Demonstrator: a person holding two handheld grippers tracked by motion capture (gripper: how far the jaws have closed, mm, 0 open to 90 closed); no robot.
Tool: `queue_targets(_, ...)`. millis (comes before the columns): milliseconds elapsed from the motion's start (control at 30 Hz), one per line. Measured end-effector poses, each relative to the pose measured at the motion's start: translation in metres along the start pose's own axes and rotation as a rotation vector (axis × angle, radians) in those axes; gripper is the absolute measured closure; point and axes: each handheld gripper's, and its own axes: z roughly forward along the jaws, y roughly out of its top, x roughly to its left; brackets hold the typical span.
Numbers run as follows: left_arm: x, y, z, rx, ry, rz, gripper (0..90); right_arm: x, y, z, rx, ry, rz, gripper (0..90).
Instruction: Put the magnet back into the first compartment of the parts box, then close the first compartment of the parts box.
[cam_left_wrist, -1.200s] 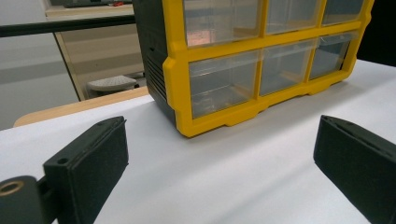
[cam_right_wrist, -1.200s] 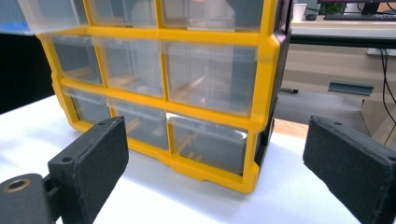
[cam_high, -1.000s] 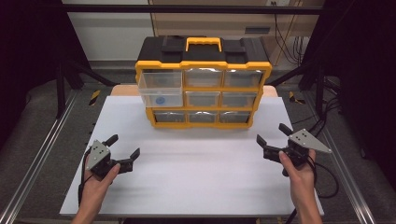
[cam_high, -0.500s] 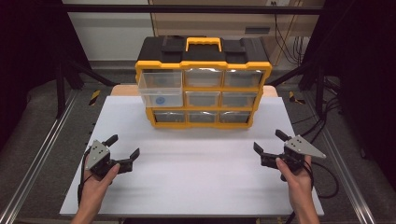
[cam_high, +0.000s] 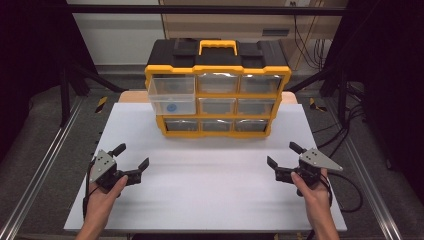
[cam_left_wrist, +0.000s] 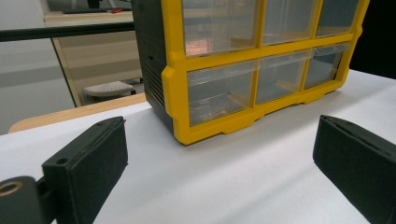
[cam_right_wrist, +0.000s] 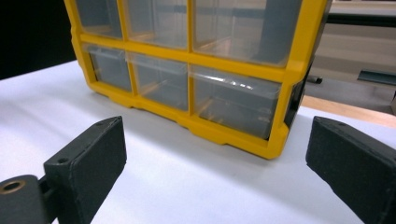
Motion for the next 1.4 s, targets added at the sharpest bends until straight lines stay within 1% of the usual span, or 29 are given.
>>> queue_targets(67, -0.001, 0.0, 0.0, -0.001, 0.001, 0.003, 3.9, 0.0, -0.003, 0.002, 0.007, 0.01, 0.007, 5.9)
queue_targets(100, -0.001, 0.0, 0.0, -0.001, 0.001, 0.003, 3.8, 0.0, -0.004, 0.002, 0.01, 0.017, 0.003, 6.4)
queue_targets(233, -0.001, 0.001, -0.001, -0.001, 0.004, 0.008, 4.0, 0.003, -0.007, 0.004, 0.021, 0.02, -0.003, 6.3)
queue_targets(333, -0.002, 0.002, -0.001, 0.0, 0.008, 0.029, 5.5, 0.003, -0.008, 0.005, 0.017, 0.027, -0.011, 6.3)
queue_targets(467, -0.004, 0.003, -0.001, -0.003, 0.01, 0.038, 5.7, 0.004, -0.011, 0.007, 0.014, 0.03, -0.013, 7.2)
queue_targets(633, -0.005, 0.005, -0.001, -0.007, -0.006, 0.037, 7.3, 0.006, -0.014, 0.008, 0.02, 0.041, -0.014, 7.5)
queue_targets(800, -0.006, 0.006, -0.002, -0.012, -0.012, 0.032, 9.3, 0.01, -0.015, 0.01, 0.021, 0.057, -0.028, 7.7)
queue_targets(867, -0.006, 0.007, -0.002, -0.007, -0.014, 0.016, 10.1, 0.011, -0.015, 0.01, 0.024, 0.058, -0.022, 7.7)
queue_targets(900, -0.006, 0.007, -0.002, -0.007, -0.017, 0.003, 10.9, 0.011, -0.016, 0.01, 0.023, 0.06, -0.029, 7.7)
queue_targets(967, -0.006, 0.007, -0.002, -0.003, -0.023, -0.007, 13.8, 0.012, -0.016, 0.01, 0.024, 0.062, -0.034, 7.7)
queue_targets(1000, -0.006, 0.007, -0.002, -0.003, -0.022, -0.006, 15.7, 0.012, -0.016, 0.009, 0.028, 0.061, -0.03, 7.7)
queue_targets(1067, -0.007, 0.008, -0.002, 0.001, -0.026, -0.011, 23.1, 0.011, -0.017, 0.009, 0.023, 0.06, -0.036, 7.7)
queue_targets(1100, -0.007, 0.008, -0.003, 0.003, -0.023, -0.009, 25.6, 0.011, -0.017, 0.009, 0.023, 0.058, -0.03, 7.7)
queue_targets(1167, -0.008, 0.009, -0.004, -0.002, -0.025, -0.01, 38.6, 0.011, -0.016, 0.009, 0.018, 0.056, -0.03, 7.7)
queue_targets(1233, -0.008, 0.01, -0.005, -0.007, -0.027, -0.005, 46.2, 0.011, -0.016, 0.008, 0.016, 0.053, -0.026, 7.8)
queue_targets(1300, -0.009, 0.011, -0.006, -0.011, -0.026, -0.01, 52.1, 0.013, -0.016, 0.007, 0.023, 0.059, -0.005, 7.8)
queue_targets(1333, -0.009, 0.012, -0.007, -0.014, -0.032, -0.01, 56.7, 0.012, -0.016, 0.006, 0.025, 0.059, -0.014, 7.8)
queue_targets(1367, -0.009, 0.012, -0.008, -0.014, -0.035, -0.007, 62.7, 0.012, -0.016, 0.006, 0.025, 0.061, -0.01, 7.8)
queue_targets(1400, -0.01, 0.013, -0.009, -0.015, -0.034, -0.007, 65.0, 0.012, -0.016, 0.006, 0.027, 0.061, -0.009, 7.8)
